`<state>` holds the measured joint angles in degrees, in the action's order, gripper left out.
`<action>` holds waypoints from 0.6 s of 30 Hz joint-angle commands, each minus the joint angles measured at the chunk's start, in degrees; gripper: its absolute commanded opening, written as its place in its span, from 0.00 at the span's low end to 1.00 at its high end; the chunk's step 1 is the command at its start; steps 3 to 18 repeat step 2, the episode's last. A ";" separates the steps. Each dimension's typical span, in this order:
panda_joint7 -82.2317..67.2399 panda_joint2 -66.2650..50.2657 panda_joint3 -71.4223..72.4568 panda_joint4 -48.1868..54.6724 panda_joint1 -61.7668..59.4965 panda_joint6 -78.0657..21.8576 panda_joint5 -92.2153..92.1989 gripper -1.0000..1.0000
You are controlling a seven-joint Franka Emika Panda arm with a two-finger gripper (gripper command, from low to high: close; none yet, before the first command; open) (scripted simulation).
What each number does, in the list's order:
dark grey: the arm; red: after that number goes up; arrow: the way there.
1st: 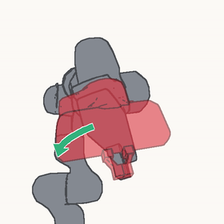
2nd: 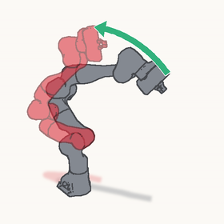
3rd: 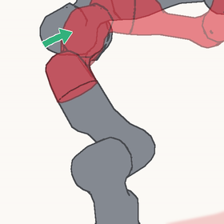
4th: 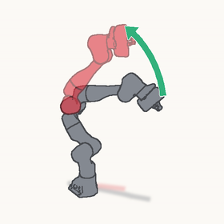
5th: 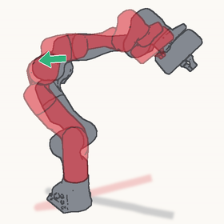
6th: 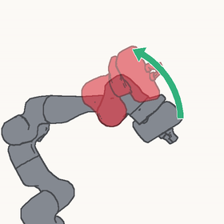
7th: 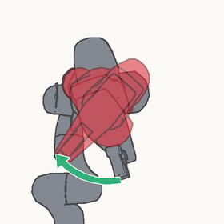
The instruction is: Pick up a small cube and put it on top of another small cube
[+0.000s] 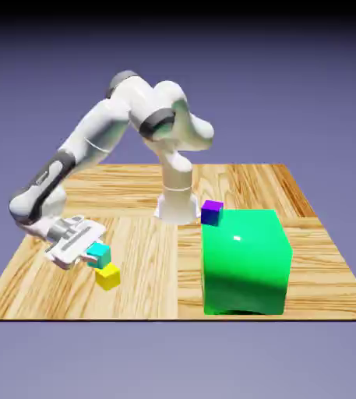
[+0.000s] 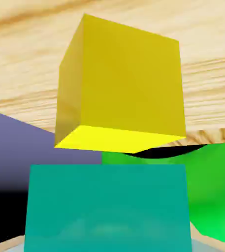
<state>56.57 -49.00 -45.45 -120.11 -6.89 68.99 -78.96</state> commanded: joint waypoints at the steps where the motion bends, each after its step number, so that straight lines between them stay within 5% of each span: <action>1: 0.65 0.57 -1.79 1.81 -2.00 -2.25 2.49 1.00; 18: 1.22 1.07 -3.33 3.39 -3.73 -4.20 4.64 1.00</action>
